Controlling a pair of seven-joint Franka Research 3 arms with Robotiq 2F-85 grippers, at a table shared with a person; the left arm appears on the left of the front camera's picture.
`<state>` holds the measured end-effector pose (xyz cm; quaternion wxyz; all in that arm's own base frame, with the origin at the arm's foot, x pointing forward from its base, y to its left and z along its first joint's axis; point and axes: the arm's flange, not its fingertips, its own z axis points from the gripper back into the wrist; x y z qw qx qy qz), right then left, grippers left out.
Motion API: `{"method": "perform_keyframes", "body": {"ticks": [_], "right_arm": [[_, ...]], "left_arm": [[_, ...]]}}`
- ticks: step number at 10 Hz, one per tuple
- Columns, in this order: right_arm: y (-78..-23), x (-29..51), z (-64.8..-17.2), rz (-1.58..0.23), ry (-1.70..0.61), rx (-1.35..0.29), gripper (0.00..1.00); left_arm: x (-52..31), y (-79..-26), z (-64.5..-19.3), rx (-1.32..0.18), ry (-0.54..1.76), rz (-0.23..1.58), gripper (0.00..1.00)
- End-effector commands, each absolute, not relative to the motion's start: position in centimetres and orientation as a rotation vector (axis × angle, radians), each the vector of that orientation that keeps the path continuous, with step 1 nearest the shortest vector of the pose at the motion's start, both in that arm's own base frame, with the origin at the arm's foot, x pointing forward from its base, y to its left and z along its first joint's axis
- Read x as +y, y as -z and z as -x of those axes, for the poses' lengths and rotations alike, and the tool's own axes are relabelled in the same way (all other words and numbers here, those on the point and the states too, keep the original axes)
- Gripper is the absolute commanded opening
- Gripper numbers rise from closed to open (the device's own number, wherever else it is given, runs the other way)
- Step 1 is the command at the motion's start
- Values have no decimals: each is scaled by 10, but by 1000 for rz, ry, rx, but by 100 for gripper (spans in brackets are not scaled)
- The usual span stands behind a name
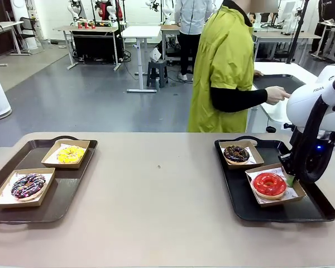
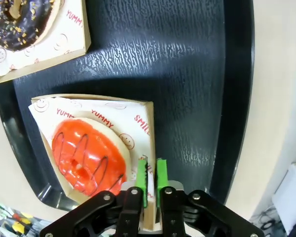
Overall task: Individually package the donuts and arrange them on the tray.
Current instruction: Place the picked Paper togo box on the Handle tray.
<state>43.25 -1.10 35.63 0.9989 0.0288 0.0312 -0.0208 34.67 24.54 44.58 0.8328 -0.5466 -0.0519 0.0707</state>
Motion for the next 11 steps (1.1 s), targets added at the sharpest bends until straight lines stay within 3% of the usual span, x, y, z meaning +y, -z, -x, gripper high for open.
{"method": "perform_keyframes", "body": {"ticks": [1,3,4,9,11], "right_arm": [[-361,-10,-436,-86,42,56,100],[-372,-12,-429,-104,44,42,100],[-381,-14,-423,-111,46,33,47],[-443,-16,-392,-157,-44,29,97],[-446,-13,-391,-134,-81,41,100]], "left_arm": [[246,-448,-346,-123,-151,1162,100],[246,-448,-346,-123,-151,1162,100],[246,-448,-346,-123,-151,1162,100],[246,-448,-346,-123,-151,1162,100],[246,-448,-346,-123,-151,1162,100]]}}
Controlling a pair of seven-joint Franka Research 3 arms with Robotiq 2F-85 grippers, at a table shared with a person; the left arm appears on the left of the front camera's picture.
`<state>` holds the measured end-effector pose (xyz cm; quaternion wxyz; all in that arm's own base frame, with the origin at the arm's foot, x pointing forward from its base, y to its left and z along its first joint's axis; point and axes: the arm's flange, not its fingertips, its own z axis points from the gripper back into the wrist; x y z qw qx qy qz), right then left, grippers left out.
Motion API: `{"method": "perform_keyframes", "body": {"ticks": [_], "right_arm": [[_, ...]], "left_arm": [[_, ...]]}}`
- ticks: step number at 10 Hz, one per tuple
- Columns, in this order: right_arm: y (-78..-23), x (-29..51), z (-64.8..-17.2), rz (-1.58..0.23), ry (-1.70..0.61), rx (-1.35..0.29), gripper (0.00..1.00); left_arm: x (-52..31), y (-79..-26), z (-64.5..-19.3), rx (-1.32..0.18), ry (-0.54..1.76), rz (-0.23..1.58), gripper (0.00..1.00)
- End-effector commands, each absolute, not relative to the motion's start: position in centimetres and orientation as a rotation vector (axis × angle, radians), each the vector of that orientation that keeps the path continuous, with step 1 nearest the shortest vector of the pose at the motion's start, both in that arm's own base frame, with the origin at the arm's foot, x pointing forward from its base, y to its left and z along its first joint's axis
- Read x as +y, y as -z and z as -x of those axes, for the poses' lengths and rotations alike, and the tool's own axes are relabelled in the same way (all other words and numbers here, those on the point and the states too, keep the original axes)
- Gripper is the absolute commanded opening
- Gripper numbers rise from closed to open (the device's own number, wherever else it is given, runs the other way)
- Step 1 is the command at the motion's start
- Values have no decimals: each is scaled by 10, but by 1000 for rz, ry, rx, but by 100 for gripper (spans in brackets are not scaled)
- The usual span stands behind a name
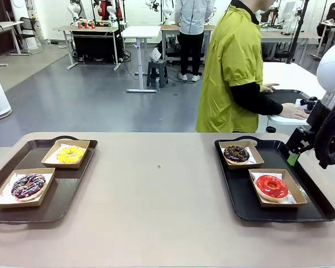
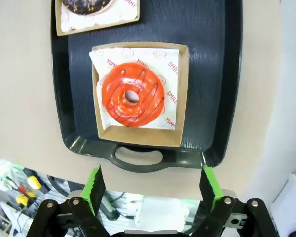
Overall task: Individually package the donuts and arrange them on the tray.
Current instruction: Place the picked Paper togo box on the Handle tray.
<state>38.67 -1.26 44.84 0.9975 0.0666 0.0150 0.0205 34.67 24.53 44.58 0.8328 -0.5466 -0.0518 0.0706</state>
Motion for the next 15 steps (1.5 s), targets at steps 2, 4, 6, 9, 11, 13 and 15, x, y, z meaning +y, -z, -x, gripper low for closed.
{"method": "perform_keyframes", "body": {"ticks": [2,4,6,9,11,13,15], "right_arm": [[-448,-13,-389,-132,-25,21,100],[-448,-13,-389,-132,-25,21,100],[-448,-13,-389,-132,-25,21,100],[-448,-13,-389,-132,-25,21,100],[-448,-13,-387,-133,-38,30,100],[-512,-68,-358,-617,-47,32,100],[-538,-124,-353,-875,16,17,100]], "left_arm": [[246,-448,-346,-123,-151,1162,100],[246,-448,-346,-123,-151,1162,100],[246,-448,-346,-123,-151,1162,100],[246,-448,-346,-123,-151,1162,100],[246,-448,-346,-123,-151,1162,100],[246,-448,-346,-123,-151,1162,100],[246,-448,-346,-123,-151,1162,100]]}}
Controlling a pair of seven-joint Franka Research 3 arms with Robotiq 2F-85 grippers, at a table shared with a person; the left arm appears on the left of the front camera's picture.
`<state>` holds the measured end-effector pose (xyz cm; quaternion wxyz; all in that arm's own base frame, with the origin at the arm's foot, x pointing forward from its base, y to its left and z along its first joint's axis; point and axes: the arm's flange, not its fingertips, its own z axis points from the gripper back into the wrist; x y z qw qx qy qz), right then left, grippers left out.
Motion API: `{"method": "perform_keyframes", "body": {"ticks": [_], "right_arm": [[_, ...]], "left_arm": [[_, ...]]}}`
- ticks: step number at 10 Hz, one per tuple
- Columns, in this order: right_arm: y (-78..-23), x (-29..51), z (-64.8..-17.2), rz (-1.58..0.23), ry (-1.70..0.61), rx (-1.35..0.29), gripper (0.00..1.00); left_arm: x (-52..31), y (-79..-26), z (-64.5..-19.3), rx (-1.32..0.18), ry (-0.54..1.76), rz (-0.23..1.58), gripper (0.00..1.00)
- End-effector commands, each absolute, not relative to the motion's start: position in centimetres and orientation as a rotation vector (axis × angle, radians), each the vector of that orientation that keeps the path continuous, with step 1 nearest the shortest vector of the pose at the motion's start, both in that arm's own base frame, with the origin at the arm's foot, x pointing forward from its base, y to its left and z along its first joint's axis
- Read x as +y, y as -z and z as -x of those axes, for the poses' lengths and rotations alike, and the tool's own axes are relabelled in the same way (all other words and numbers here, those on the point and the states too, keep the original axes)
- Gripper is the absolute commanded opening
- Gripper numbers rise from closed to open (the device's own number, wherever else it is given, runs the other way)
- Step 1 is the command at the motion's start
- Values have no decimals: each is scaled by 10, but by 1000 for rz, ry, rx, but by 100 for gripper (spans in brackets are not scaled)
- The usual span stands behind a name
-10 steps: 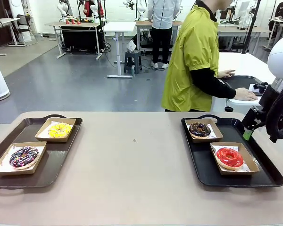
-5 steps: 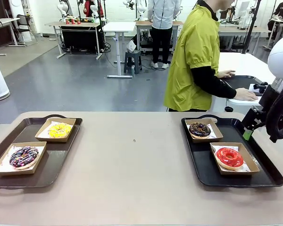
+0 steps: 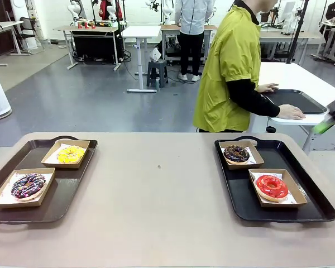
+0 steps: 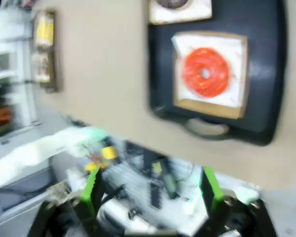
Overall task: Individually package the donuts and arrange them on the tray.
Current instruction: Place the picked Paper togo box on the Handle tray.
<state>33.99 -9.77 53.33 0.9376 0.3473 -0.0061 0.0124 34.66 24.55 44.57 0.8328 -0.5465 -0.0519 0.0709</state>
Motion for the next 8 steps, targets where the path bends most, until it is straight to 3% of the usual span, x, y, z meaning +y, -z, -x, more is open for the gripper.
{"method": "perform_keyframes", "body": {"ticks": [1,4,8], "right_arm": [[-541,-149,-351,-976,29,34,100],[-511,-223,-353,-1215,22,135,100],[-448,-257,-361,-1279,61,141,100]], "left_arm": [[246,-448,-346,-123,-151,1162,100],[246,-448,-346,-123,-151,1162,100],[246,-448,-346,-123,-151,1162,100]]}}
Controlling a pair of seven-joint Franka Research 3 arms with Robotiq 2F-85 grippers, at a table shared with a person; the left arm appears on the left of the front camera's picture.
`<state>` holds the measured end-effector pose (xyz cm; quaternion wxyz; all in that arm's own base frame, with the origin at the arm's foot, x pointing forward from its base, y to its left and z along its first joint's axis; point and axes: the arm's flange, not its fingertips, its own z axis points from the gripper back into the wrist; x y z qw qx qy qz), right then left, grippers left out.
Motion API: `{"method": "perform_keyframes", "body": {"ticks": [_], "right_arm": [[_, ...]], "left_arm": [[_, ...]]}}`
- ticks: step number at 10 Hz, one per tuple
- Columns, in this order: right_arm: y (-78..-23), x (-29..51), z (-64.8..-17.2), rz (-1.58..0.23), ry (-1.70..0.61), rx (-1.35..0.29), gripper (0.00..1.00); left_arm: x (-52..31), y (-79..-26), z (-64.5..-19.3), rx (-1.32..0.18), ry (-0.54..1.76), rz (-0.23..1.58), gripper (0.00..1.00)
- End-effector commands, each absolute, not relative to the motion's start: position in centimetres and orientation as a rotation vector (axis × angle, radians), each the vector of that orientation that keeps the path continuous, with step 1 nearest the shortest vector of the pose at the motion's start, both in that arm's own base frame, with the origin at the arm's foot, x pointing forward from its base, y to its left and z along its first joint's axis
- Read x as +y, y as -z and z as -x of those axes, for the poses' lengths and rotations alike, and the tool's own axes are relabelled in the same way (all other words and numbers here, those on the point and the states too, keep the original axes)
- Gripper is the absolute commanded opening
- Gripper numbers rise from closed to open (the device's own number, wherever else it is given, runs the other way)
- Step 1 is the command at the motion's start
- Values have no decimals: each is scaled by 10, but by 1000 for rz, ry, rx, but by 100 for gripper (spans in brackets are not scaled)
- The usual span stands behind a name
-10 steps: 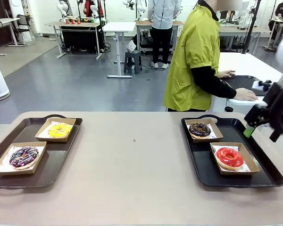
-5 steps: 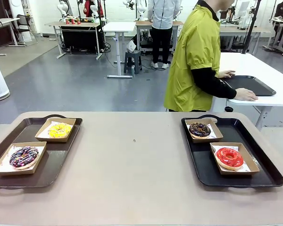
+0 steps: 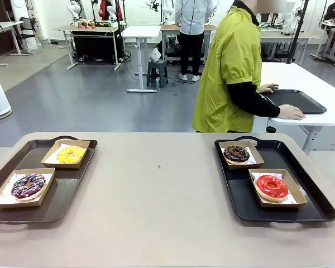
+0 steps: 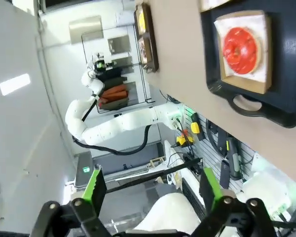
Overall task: Individually package the donuts and arrange them on the tray.
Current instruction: Place the picked Paper togo box on the Handle tray.
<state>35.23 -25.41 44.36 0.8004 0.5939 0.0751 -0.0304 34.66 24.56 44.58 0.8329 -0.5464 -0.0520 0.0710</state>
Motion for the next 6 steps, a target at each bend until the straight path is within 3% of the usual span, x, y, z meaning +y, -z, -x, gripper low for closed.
{"method": "perform_keyframes", "body": {"ticks": [1,6], "right_arm": [[-441,-256,-363,-1266,78,144,100],[-434,-257,-356,-1273,78,169,100]], "left_arm": [[246,-448,-346,-123,-151,1162,100],[246,-448,-346,-123,-151,1162,100]]}}
